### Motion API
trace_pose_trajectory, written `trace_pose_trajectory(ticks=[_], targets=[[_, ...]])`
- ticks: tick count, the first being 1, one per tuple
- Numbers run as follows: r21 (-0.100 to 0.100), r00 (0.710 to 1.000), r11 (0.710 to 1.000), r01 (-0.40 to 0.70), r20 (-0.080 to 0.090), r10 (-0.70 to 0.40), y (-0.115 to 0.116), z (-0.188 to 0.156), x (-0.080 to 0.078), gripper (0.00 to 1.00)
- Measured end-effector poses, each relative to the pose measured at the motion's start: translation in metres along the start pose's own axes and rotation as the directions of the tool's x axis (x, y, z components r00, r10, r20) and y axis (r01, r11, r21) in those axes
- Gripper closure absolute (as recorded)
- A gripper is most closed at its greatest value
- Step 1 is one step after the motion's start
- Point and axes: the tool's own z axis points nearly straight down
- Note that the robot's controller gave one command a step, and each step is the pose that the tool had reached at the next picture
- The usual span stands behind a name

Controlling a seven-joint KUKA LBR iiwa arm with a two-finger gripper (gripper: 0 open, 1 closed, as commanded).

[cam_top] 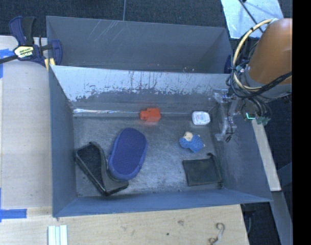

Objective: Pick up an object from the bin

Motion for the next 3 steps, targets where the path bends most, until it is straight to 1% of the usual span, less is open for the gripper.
trace_pose_trajectory(ticks=[1,2,3], targets=[[-0.001,0.991,0.991,-0.132,-0.003,0.132,0.017,0.132,-0.006,0.00],[0.001,0.991,0.991,-0.132,0.006,0.132,0.016,0.127,-0.009,1.00],[0.002,0.994,0.994,-0.105,0.016,0.105,-0.013,0.001,0.030,1.00]])
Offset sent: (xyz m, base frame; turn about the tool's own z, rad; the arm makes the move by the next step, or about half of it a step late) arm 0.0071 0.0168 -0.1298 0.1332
